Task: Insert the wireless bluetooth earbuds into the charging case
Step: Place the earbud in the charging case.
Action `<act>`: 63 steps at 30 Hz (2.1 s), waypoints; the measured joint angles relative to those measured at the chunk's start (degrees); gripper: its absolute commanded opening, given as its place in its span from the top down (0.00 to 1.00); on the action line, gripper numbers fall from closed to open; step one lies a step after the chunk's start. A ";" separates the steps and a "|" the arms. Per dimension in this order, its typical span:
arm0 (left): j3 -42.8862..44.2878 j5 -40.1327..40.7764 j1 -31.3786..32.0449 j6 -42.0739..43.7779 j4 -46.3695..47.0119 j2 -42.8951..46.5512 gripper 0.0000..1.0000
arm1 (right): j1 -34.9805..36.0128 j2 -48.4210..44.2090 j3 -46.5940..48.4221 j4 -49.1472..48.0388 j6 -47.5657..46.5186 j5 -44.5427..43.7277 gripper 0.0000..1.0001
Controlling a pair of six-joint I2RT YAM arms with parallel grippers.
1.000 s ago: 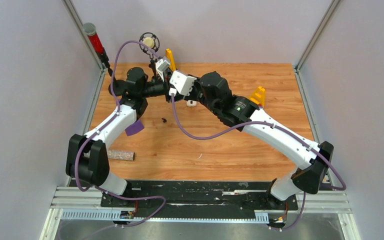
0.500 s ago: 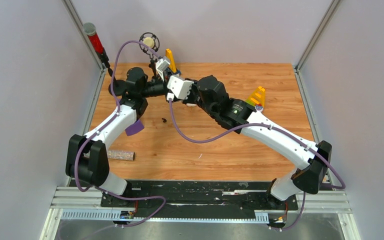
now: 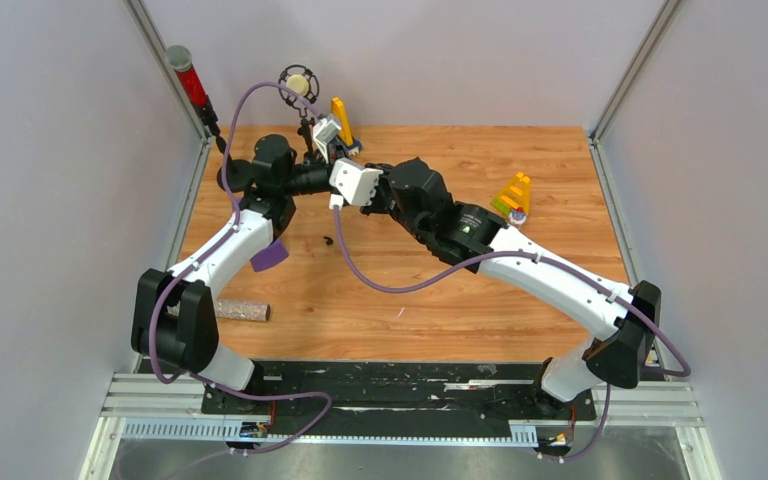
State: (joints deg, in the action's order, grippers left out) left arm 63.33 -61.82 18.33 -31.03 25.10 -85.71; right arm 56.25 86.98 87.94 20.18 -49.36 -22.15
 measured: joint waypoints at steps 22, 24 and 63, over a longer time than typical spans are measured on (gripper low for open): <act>0.00 -0.63 -0.79 0.00 -0.63 0.04 1.00 | 0.98 -0.50 -0.94 -0.50 -0.92 -0.52 0.71; 0.00 -0.66 -0.90 0.00 -0.61 0.11 1.00 | 1.07 -0.52 -0.94 -0.52 -1.09 -0.52 0.71; -19.74 -2.05 -6.73 -15.32 53.22 5.92 1.00 | -30.91 -1.84 10.32 12.72 28.59 65.57 0.37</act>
State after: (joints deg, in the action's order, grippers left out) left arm 43.59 -63.88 11.60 -46.35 78.32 -79.79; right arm 25.34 85.14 98.26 32.91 -20.78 43.42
